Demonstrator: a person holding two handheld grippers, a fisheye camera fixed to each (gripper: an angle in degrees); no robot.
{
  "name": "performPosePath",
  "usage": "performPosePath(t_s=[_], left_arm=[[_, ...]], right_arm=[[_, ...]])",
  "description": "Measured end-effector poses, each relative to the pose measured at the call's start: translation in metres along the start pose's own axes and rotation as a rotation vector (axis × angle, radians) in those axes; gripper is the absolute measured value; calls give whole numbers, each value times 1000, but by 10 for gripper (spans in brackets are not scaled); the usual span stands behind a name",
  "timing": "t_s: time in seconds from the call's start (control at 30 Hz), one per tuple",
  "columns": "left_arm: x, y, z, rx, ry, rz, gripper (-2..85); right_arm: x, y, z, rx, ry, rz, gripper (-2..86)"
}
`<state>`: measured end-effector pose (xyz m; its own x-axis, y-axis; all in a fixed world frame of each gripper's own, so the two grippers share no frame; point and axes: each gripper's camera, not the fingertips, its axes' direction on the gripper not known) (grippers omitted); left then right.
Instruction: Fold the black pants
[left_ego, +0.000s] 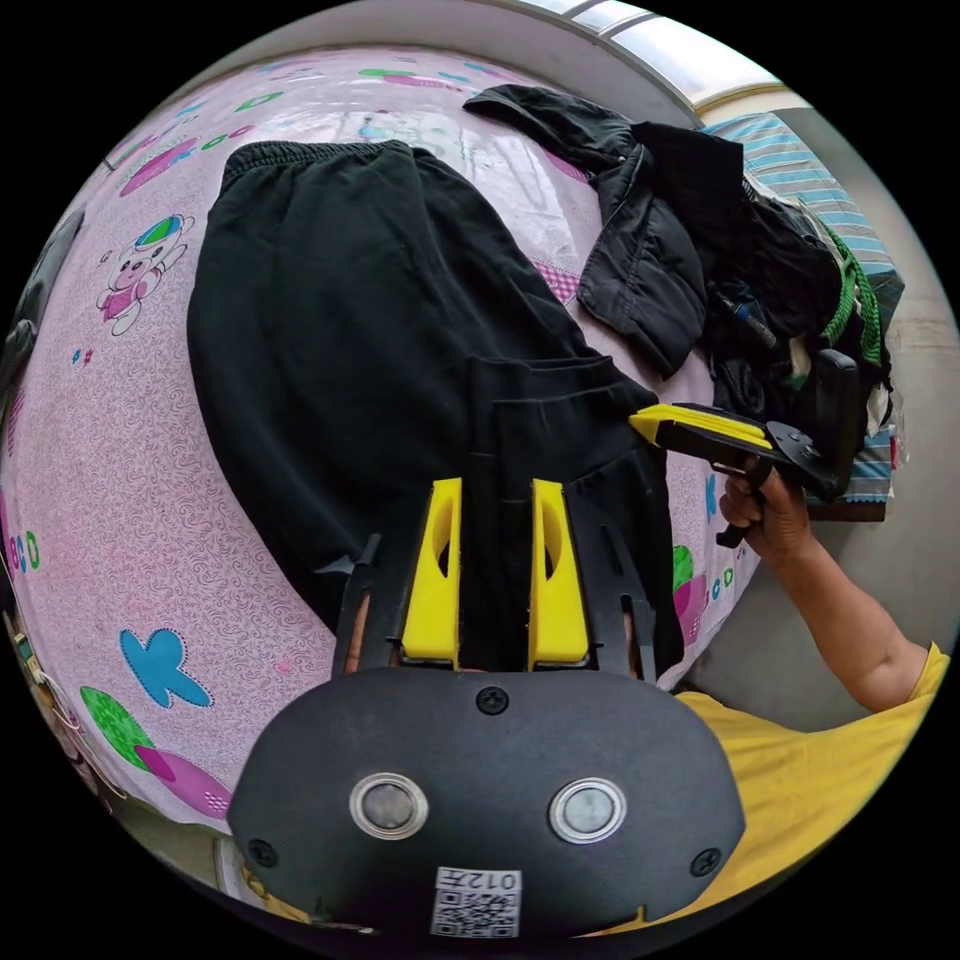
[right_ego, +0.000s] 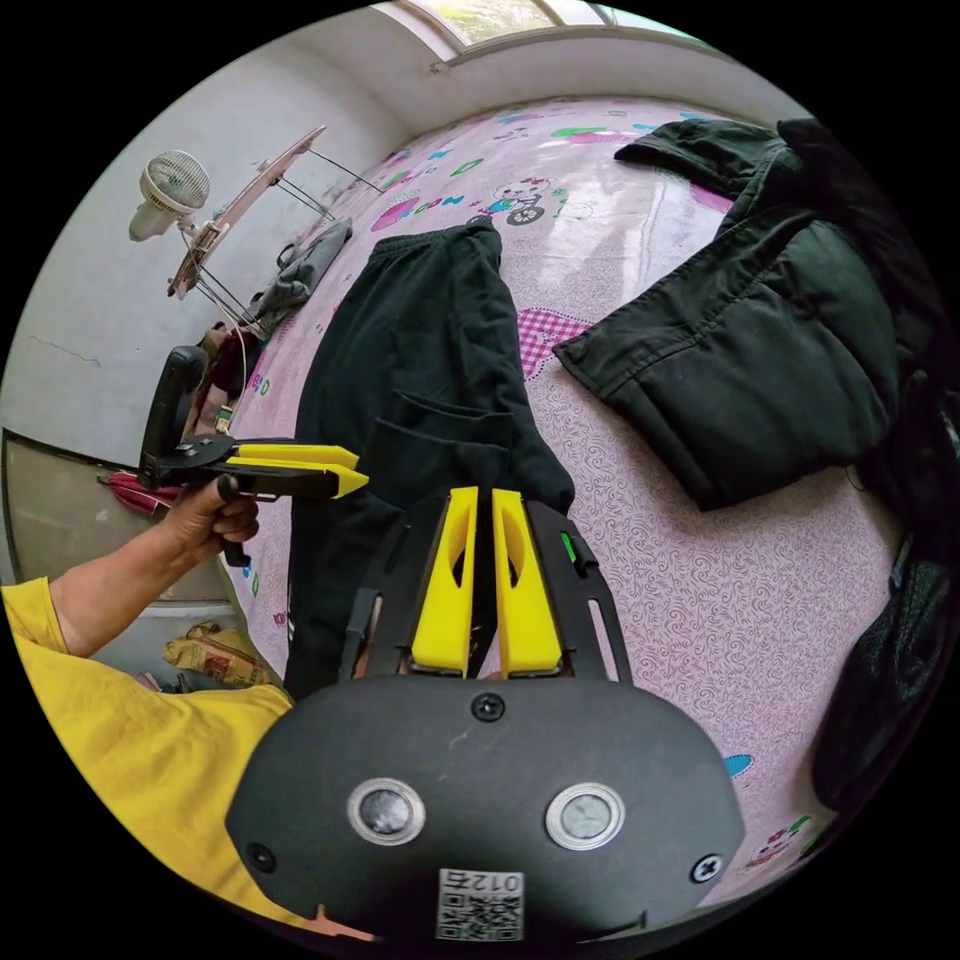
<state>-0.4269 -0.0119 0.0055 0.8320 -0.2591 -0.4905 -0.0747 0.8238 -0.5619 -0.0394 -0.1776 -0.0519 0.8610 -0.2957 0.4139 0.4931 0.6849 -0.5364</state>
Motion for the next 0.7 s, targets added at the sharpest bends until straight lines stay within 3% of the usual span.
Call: performPosePath(t_s=[0.37,0.7], left_arm=[[-11,-1,4,20,85,-22,40],[-5,18,-13,79,139,8,3]], right_arm=[[11,-16,9,-48,-35,-11,74],[-5,-19,-8,-12,-63,-96,29]])
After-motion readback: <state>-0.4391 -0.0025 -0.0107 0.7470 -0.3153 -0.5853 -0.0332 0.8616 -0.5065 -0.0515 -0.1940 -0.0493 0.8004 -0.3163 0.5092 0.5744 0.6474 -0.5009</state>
